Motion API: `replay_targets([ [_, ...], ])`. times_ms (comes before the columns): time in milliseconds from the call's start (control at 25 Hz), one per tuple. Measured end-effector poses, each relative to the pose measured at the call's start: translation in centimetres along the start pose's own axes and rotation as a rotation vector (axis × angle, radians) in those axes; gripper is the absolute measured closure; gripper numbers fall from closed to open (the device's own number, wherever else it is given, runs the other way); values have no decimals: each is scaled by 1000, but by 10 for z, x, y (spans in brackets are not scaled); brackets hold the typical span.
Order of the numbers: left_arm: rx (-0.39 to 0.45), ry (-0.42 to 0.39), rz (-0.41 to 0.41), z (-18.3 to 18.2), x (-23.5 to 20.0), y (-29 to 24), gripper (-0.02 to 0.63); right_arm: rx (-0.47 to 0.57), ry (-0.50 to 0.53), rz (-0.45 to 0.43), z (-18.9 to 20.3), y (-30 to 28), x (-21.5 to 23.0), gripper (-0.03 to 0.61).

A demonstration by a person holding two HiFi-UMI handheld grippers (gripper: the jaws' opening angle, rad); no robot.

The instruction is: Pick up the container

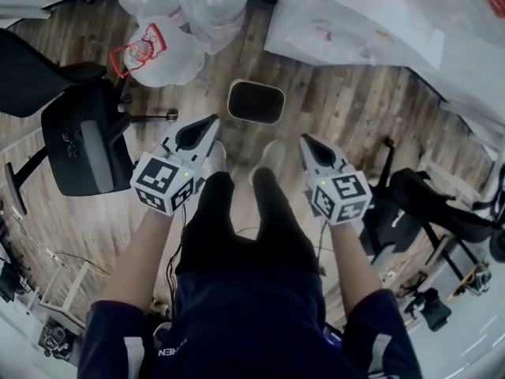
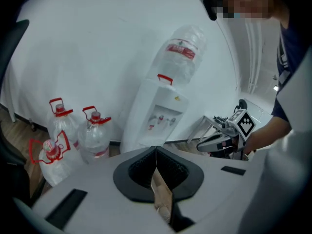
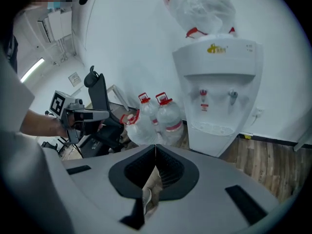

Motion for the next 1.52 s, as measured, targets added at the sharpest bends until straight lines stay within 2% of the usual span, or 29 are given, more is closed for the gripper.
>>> replay_targets([
  [160,-63,79,-56,51,-38,-54,588,-73,1,-33,41,-62,36,564],
  [360,-82,140,-114,112,-93,-116,586,-121,29,-37,97,-137,73,563],
  [520,-111,184,-167,170,-135,-162,547,-178,17,-47,147,-196,96,561],
  [680,-158,229,-221,231,-176,-205,512,-233,28,-48,190,-256,110,476],
  [800,-193,273,-255,270,-203,-227,481,-274,75,-49,217,-296,117,456],
  [960,-240,371,-288,316,-232,-252,423,-334,139,-25,247,-340,138,435],
  [1200,-307,446,-341,363,-258,-284,367,-426,220,-6,286,-390,167,396],
  [1440,-363,473,-357,387,-270,-310,368,-475,248,-43,308,-424,184,397],
  [1520,-389,477,-374,392,-273,-315,387,-481,259,-59,310,-433,184,406],
])
Point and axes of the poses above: the fingertips, and each gripper's own axes: y backward along the fingers, x to its right, z out of its underside, the point moved 9 cm from there along y, backward along the fingers, and after that the axes turned 13 degrees about y, right-handed, at the moved point
